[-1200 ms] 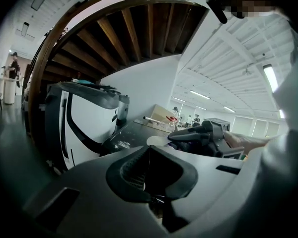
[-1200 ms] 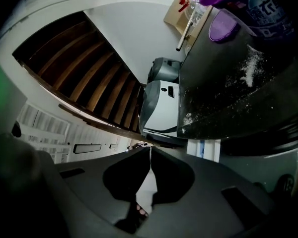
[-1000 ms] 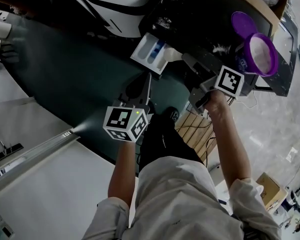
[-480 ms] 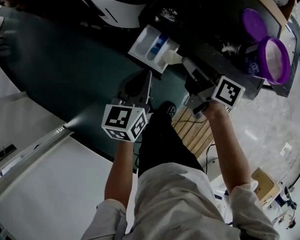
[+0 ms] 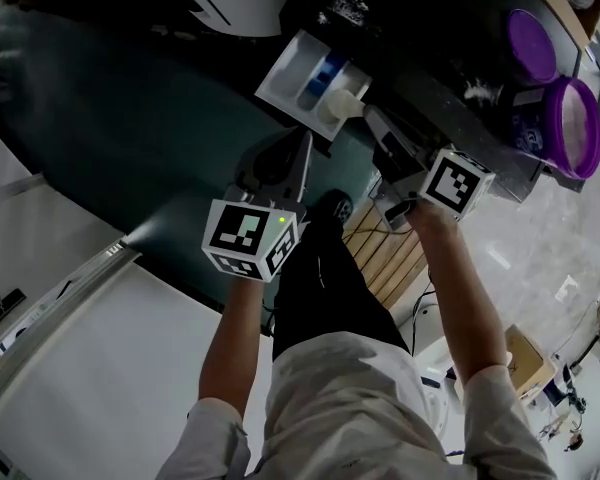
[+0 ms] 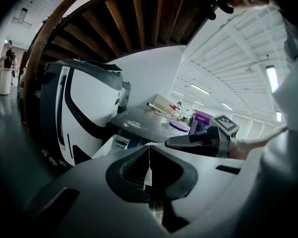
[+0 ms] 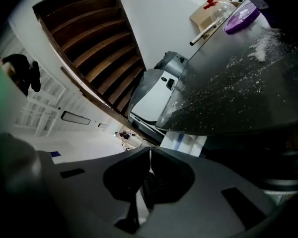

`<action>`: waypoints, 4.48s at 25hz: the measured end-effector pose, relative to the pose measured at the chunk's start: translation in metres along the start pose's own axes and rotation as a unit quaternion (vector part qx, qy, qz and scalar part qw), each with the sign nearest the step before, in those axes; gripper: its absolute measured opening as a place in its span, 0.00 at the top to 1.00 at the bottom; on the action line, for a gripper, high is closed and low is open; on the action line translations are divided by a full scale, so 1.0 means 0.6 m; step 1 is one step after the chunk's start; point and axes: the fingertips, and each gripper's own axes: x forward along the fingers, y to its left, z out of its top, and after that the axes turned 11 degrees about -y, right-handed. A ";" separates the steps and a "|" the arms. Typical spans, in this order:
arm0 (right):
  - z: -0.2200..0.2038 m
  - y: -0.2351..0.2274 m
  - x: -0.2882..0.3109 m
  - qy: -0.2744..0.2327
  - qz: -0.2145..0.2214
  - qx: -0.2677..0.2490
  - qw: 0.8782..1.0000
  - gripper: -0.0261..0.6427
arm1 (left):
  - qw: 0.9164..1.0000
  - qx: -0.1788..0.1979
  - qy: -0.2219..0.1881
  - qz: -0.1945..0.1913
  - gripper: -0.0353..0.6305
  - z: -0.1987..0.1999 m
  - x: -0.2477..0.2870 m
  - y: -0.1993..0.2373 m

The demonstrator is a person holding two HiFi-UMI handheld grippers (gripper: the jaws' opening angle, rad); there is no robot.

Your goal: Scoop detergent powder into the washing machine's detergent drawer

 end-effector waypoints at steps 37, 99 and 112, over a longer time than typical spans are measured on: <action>-0.073 -0.028 0.030 0.105 -0.012 -0.329 0.939 0.95 | 1.000 -0.012 0.013 -0.001 0.92 -0.018 0.002 0.032; -0.046 0.005 0.047 0.099 -0.042 -0.726 0.679 0.95 | 1.000 -0.010 0.006 0.000 0.92 -0.010 0.000 0.035; -0.037 0.038 0.038 0.082 -0.036 -0.734 0.674 0.95 | 1.000 -0.004 -0.001 0.002 0.92 0.003 -0.010 0.023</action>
